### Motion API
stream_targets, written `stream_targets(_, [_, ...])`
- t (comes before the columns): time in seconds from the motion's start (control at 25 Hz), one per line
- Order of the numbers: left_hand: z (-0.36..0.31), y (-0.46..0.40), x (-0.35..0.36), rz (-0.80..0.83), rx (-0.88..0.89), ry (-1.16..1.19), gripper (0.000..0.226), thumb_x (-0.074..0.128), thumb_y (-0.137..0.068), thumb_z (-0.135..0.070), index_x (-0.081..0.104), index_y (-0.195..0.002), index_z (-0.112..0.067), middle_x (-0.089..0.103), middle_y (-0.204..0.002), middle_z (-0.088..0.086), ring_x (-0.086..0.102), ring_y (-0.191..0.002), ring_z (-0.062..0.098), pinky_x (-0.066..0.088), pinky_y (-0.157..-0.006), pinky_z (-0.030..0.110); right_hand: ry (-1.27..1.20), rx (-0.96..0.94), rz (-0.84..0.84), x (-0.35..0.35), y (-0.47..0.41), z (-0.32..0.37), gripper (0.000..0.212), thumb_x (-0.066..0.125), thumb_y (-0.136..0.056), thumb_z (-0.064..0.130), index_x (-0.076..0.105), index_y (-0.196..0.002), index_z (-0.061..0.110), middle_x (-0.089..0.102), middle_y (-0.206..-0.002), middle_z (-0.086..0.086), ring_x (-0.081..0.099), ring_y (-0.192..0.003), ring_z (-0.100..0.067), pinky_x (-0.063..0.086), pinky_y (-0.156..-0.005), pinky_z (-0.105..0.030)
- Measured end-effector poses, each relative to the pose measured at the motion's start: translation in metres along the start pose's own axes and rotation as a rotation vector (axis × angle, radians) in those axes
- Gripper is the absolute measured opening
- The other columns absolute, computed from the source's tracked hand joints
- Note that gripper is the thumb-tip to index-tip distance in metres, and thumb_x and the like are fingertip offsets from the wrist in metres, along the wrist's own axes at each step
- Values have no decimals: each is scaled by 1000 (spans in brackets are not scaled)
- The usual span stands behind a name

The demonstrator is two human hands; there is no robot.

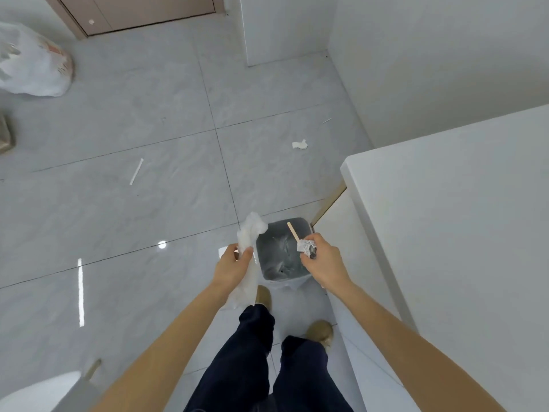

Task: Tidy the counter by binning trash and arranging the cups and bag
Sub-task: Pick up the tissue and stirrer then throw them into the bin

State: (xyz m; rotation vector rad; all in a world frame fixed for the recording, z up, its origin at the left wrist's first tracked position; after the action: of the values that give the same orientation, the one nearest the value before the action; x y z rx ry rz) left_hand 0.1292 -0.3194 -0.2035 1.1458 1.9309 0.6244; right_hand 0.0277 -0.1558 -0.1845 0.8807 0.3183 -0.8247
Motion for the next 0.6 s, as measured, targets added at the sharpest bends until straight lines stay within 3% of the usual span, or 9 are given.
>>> stream_targets(0.16, [0,-42,4,83,-41,-26,43,42,-92,-36,42,-125,-8,50,-104,5,51,-99,26,43,-95,38,19,71,32,25,-36,-8,26,53,-89,13,48,-114,9,66,-101,-16,54,-76,-22,39,-53,-20])
stream_targets(0.28, [13,-80,16,109,-90,-37,42,43,-91,-38,46,-120,-8,52,-103,5,51,-95,25,43,-89,36,24,107,79,48,-71,-29,26,53,-89,13,48,-114,8,65,-103,-16,53,-78,-20,38,-57,-21])
stream_targets(0.44, [54,-148,54,140,-136,-30,40,43,-91,-37,46,-120,-10,53,-104,6,52,-94,24,40,-82,31,38,165,151,97,-130,-85,25,55,-89,13,49,-113,8,63,-100,-13,52,-78,-18,32,-50,-14])
stream_targets(0.6, [103,-227,112,174,-172,34,39,42,-92,-35,47,-119,-7,55,-105,8,53,-96,23,42,-78,27,-19,283,141,145,-203,-157,26,56,-87,8,50,-112,4,62,-99,-14,53,-80,-21,40,-64,-29])
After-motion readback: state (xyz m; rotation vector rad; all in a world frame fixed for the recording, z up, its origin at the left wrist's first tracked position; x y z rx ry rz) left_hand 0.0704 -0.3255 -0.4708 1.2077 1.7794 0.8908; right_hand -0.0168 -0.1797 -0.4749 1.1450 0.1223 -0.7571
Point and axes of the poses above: each hand's wrist, its own y-axis away from the middle knuckle, its own x-axis out of the palm, z = x × y, the point moved 6 cm from there along -y, towards the middle knuckle
